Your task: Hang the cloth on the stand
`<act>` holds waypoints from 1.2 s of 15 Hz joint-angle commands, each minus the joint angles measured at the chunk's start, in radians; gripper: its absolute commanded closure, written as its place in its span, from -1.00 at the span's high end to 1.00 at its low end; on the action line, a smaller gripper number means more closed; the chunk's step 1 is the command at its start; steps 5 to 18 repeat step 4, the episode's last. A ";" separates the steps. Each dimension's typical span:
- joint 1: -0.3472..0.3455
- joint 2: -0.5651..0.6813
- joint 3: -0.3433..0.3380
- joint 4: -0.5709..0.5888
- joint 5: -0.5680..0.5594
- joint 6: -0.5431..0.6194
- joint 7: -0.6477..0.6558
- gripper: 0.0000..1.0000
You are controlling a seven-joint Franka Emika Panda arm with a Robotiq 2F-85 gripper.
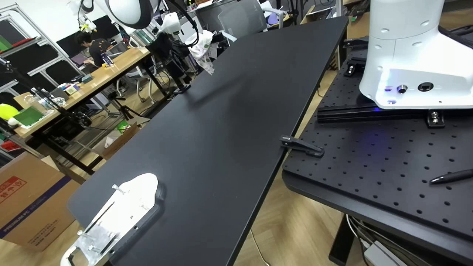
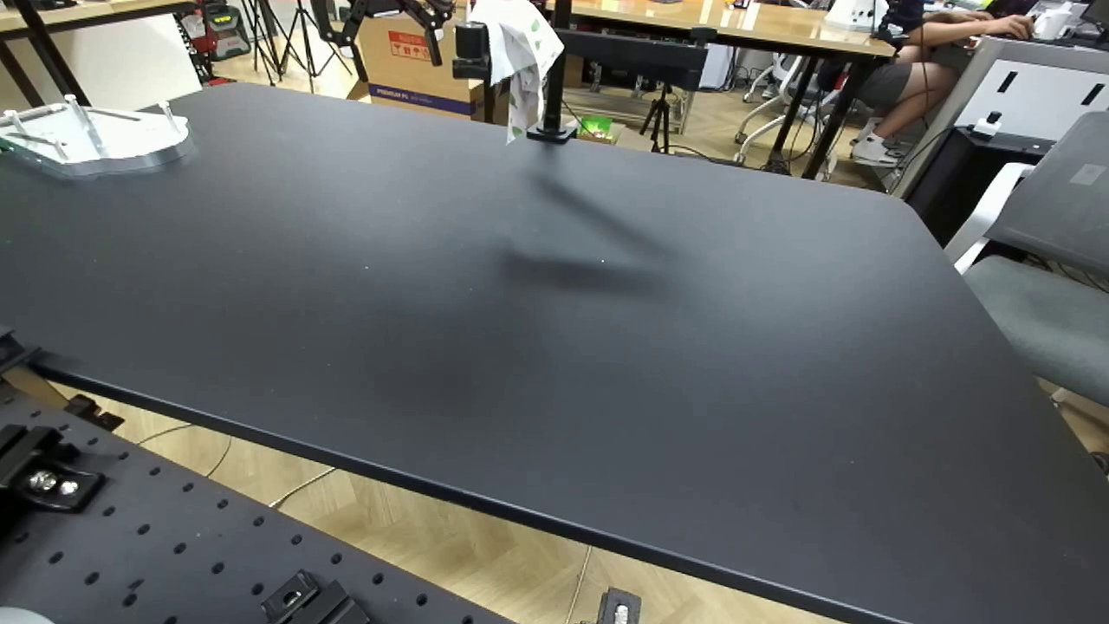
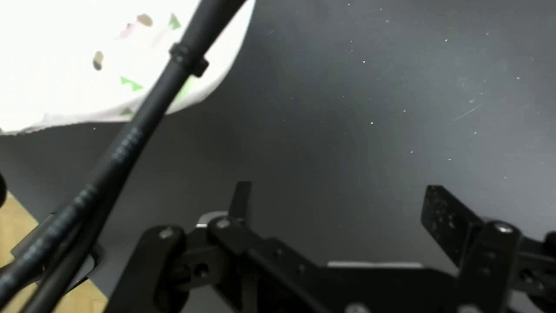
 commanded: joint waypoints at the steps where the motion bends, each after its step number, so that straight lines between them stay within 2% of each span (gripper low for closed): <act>1: -0.004 0.007 0.009 0.005 -0.004 -0.006 0.004 1.00; 18: -0.004 0.013 0.009 0.012 -0.004 -0.011 0.004 1.00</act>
